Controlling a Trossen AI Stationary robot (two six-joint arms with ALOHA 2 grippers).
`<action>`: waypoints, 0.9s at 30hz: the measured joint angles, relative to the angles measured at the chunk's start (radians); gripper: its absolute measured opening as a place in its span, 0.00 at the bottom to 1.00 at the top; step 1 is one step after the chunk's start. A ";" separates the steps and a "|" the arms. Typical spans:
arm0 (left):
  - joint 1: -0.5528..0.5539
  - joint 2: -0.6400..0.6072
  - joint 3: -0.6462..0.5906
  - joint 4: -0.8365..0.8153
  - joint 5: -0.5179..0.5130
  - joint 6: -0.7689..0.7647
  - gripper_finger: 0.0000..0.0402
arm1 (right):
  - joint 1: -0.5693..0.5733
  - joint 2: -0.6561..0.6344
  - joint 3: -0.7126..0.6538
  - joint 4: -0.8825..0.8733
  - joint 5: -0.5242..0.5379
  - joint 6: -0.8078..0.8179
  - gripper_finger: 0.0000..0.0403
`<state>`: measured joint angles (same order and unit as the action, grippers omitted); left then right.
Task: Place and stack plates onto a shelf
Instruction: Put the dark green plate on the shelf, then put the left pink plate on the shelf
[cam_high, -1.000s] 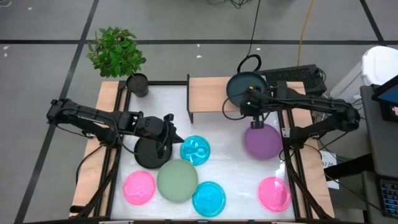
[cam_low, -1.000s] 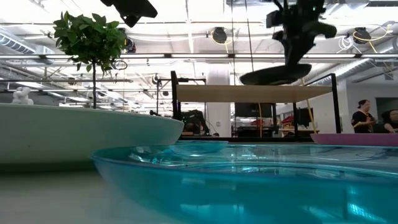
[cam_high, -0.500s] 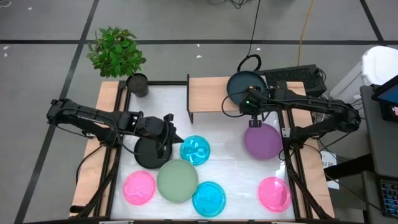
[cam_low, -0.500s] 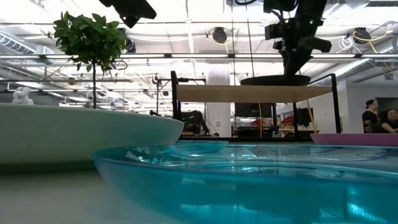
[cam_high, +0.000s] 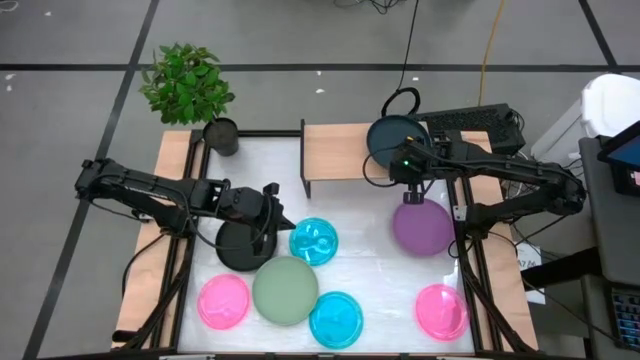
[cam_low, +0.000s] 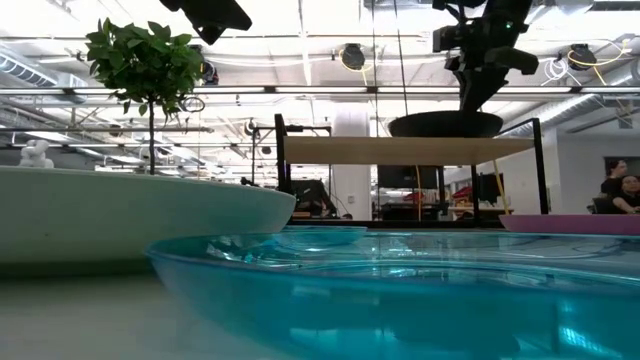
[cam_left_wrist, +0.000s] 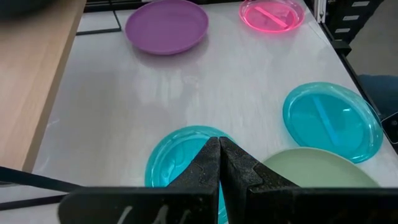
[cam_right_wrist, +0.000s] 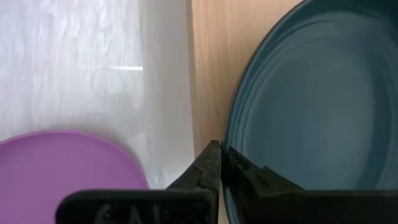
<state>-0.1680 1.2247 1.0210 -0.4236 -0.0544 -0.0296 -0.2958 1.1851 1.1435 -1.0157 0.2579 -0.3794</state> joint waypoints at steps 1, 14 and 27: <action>0.000 0.000 0.000 0.000 0.000 0.000 0.01 | 0.000 0.000 0.000 0.000 0.000 0.000 0.01; -0.012 0.000 0.000 0.000 0.000 -0.023 0.01 | 0.000 -0.001 0.000 -0.010 0.005 0.027 0.09; -0.042 0.000 0.000 -0.008 0.000 -0.033 0.01 | 0.018 -0.003 0.000 -0.031 0.057 0.122 0.25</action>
<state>-0.2097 1.2247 1.0210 -0.4312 -0.0544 -0.0628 -0.2775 1.1816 1.1435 -1.0471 0.3149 -0.2573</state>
